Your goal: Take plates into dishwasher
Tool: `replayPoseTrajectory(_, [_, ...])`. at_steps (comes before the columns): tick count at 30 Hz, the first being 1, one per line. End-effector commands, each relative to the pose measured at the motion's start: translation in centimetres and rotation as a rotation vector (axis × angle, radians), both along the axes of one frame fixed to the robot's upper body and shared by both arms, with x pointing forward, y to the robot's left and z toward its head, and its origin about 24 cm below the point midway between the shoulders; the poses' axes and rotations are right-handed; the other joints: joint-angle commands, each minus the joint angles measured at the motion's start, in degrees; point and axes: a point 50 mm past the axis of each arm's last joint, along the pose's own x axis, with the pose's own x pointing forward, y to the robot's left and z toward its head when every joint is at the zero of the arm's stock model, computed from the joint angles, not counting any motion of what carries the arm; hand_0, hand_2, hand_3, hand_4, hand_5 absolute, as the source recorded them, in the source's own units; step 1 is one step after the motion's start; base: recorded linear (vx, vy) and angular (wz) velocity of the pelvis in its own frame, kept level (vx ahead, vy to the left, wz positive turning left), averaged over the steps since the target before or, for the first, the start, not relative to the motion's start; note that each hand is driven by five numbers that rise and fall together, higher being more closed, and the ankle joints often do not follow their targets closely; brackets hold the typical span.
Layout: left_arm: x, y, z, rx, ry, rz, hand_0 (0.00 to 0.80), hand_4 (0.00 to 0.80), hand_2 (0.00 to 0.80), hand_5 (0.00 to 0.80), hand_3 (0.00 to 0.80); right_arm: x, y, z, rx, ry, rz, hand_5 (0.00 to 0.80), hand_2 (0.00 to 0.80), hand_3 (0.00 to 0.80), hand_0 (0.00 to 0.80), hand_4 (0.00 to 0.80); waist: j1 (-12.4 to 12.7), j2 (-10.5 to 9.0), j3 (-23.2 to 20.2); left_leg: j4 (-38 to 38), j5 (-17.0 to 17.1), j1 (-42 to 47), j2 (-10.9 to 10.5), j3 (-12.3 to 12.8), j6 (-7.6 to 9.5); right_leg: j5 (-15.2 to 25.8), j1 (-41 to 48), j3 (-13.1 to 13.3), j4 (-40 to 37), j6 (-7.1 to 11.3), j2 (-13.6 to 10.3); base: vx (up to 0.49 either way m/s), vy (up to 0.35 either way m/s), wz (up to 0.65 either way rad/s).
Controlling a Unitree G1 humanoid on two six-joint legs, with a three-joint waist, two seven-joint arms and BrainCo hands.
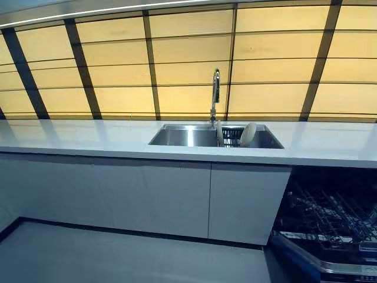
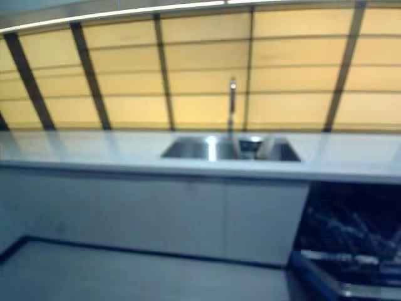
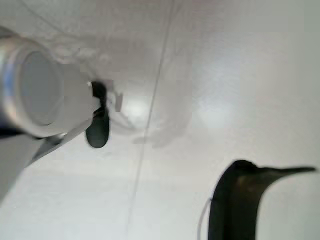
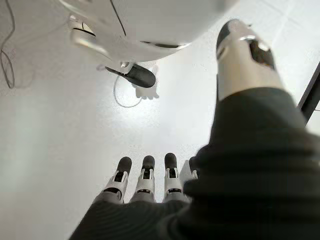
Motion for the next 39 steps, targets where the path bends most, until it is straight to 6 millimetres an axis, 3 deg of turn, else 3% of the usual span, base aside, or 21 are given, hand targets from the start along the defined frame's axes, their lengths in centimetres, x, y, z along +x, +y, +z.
replayPoseTrajectory(1, [2.1, -0.2, 0.3, -0.01, -0.021, 0.032, 0.0, 0.0, 0.0, 0.0, 0.0, 1.6, 0.0, 0.2, -0.012, -0.017, 0.044, 0.0, 0.0, 0.0, 0.0, 0.0, 2.2, -1.36, 2.7, 0.8, -6.2, 2.0, -5.1, 1.4, 4.4, -1.9, -2.9, -0.9, 3.3, 0.63, 1.4, 0.0, 0.0, 0.0])
replayPoseTrajectory(39, [1.3, 0.1, 0.1, 0.004, 0.05, 0.0, 0.0, 0.0, 0.0, 0.0, 0.0, 2.4, 0.2, 0.3, 0.01, 0.016, 0.108, 0.0, 0.0, 0.0, 0.0, 0.0, 2.5, -1.87, 3.1, 0.2, -5.4, 1.7, -4.4, 1.7, 3.98, -1.7, -3.0, -0.9, 3.3, 0.63, 1.6, 0.004, -0.002, 0.0])
